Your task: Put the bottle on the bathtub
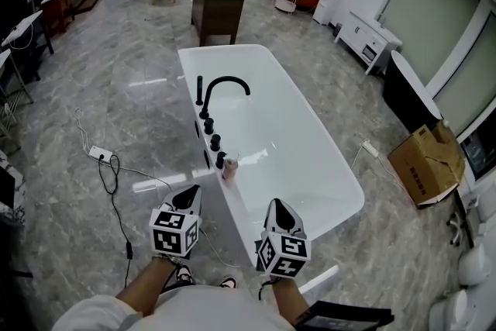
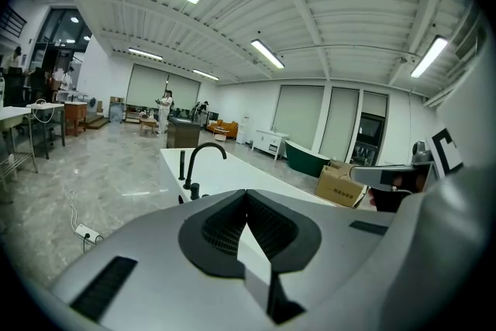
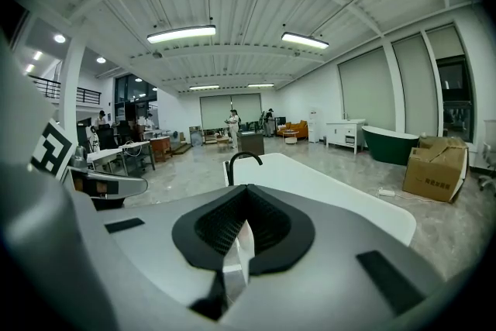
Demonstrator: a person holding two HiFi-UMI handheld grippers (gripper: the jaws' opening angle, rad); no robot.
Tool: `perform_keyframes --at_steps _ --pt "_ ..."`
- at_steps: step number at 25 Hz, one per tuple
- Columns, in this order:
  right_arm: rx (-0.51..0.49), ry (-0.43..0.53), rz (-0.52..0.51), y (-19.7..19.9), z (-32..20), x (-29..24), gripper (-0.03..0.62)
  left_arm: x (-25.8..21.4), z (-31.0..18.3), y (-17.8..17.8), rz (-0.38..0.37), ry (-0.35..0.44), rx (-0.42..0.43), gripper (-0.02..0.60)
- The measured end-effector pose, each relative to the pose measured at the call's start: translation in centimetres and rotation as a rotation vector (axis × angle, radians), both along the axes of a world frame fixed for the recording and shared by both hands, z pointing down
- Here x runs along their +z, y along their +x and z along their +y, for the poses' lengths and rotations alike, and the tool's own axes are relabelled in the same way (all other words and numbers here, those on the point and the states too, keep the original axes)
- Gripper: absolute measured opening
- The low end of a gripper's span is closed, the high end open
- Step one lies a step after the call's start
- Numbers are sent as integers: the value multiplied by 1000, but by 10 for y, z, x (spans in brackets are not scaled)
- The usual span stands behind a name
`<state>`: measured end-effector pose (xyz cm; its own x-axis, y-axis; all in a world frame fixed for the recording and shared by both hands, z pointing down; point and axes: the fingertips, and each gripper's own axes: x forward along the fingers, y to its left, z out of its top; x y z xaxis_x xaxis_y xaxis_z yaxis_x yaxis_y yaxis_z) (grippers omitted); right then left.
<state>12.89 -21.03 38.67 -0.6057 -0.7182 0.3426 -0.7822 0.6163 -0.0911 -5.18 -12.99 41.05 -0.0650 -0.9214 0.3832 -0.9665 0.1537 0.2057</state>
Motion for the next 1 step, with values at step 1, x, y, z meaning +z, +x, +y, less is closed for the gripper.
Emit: perform_keyframes --at_steps 1 --pt "0 -1 1 0 0 0 26 0 0 -1 0 -1 -1 16"
